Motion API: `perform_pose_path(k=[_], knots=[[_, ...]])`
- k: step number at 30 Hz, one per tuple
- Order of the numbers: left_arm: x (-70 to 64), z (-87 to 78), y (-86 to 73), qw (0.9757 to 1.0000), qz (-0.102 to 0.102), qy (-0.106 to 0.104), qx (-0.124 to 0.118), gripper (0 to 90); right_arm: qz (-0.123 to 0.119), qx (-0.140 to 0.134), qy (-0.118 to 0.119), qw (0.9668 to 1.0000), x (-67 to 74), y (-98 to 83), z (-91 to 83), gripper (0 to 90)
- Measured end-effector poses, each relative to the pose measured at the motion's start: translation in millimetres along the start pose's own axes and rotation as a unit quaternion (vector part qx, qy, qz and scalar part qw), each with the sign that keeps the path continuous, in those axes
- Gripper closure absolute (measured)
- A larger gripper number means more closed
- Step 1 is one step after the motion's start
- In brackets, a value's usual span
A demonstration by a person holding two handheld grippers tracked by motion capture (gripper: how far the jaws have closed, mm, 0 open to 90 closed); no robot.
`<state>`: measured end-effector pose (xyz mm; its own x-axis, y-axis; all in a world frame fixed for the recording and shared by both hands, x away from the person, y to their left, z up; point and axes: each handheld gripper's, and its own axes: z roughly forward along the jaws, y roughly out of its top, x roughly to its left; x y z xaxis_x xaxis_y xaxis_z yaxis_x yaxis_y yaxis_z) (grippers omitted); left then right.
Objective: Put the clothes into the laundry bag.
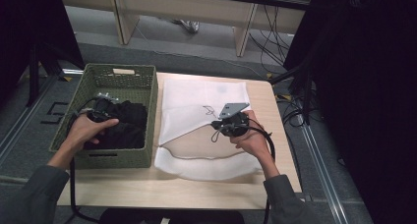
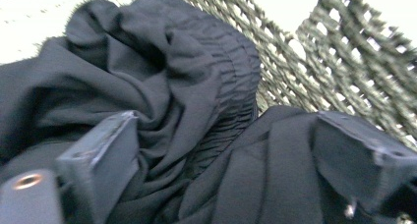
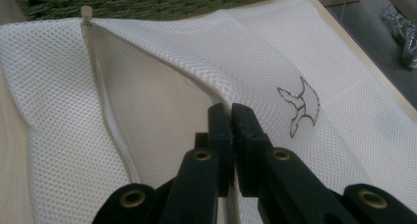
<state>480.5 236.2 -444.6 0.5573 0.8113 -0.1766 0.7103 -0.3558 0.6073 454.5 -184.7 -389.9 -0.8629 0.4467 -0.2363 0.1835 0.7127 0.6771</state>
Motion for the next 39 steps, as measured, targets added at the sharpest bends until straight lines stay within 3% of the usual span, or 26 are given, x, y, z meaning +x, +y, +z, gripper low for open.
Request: perform_pose_path(k=[1,3,7,8,9,11,14,15,17,19,20,23,24,26,27,31,34,35,36,39], knots=[[0.0,0.0,0.0,1.0,0.0,0.0,0.0,5.0,-0.001,0.001,0.001,1.0,0.2,0.0,0.0,88.4],[-0.7,11.4,-2.3,0.9993,0.02,0.01,0.031,2.7,0.001,0.001,-0.001,1.0,0.3,0.0,-0.3,88.4],[-5.2,22.8,-5.1,0.9974,0.041,0.026,0.053,0.0,0.004,0.002,-0.003,1.0,0.5,-0.1,-0.6,88.4],[-6.4,26.3,-6.0,0.9967,0.049,0.034,0.055,0.0,0.004,0.001,0.001,1.0,0.4,-0.2,-0.6,88.4],[-6.7,28.3,-5.3,0.9939,0.063,0.045,0.079,1.5,0.006,0.002,0.001,1.0,0.7,-0.3,-0.5,88.4],[-5.5,28.5,-5.4,0.9927,0.063,0.064,0.081,20.1,-0.002,0.002,-0.004,1.0,0.0,-0.1,0.1,88.4],[-4.7,28.0,-6.4,0.9938,0.052,0.065,0.073,42.5,-0.01,0.001,0.006,0.9999,-0.4,0.4,-0.1,88.4],[-2.9,24.4,-5.9,0.9952,0.04,0.067,0.058,48.7,-0.01,0.0,0.005,0.9999,-0.4,0.4,-0.3,88.4],[-0.7,19.7,-5.2,0.9958,0.031,0.079,0.035,61.1,-0.009,-0.002,0.002,1.0,-0.1,0.0,-0.1,88.4],[1.3,15.6,-3.8,0.9946,0.026,0.1,0.009,67.1,-0.009,-0.002,0.002,1.0,-0.2,0.0,-0.2,88.4],[1.3,15.6,-3.8,0.9946,0.026,0.1,0.009,68.2,-0.009,-0.002,0.002,1.0,-0.3,0.1,-0.1,88.4],[4.5,12.7,0.8,0.9924,0.018,0.121,-0.007,67.6,-0.009,-0.001,0.0,1.0,-0.7,0.0,0.5,88.3],[7.2,14.0,2.7,0.992,-0.003,0.125,-0.013,65.7,-0.009,-0.001,0.001,1.0,-0.7,0.0,0.6,88.4],[8.0,14.9,3.4,0.9929,-0.008,0.118,-0.007,54.9,-0.008,-0.001,0.001,1.0,-0.7,0.0,0.4,88.4],[8.4,13.7,5.3,0.996,-0.014,0.085,0.022,46.4,0.005,0.002,-0.001,1.0,0.3,-0.6,-0.6,88.4],[10.3,6.5,5.5,0.9965,-0.019,0.076,0.029,22.7,-0.001,0.0,0.005,1.0,-1.0,-1.0,-0.1,88.4],[13.9,4.3,3.9,0.9977,-0.013,0.062,0.025,17.5,0.005,0.003,0.007,1.0,-0.2,-1.3,0.1,88.3],[16.9,2.8,2.2,0.9973,-0.009,0.067,0.028,17.9,0.002,0.006,0.012,0.9999,-0.7,-1.3,0.0,88.3],[21.0,1.8,-1.3,0.9965,-0.022,0.077,0.024,15.1,0.002,0.003,0.009,1.0,-0.1,-1.6,0.8,88.4],[21.4,2.4,-6.2,0.9961,-0.02,0.083,0.025,14.3,0.002,0.001,0.007,1.0,-0.7,-1.9,0.8,88.4]])
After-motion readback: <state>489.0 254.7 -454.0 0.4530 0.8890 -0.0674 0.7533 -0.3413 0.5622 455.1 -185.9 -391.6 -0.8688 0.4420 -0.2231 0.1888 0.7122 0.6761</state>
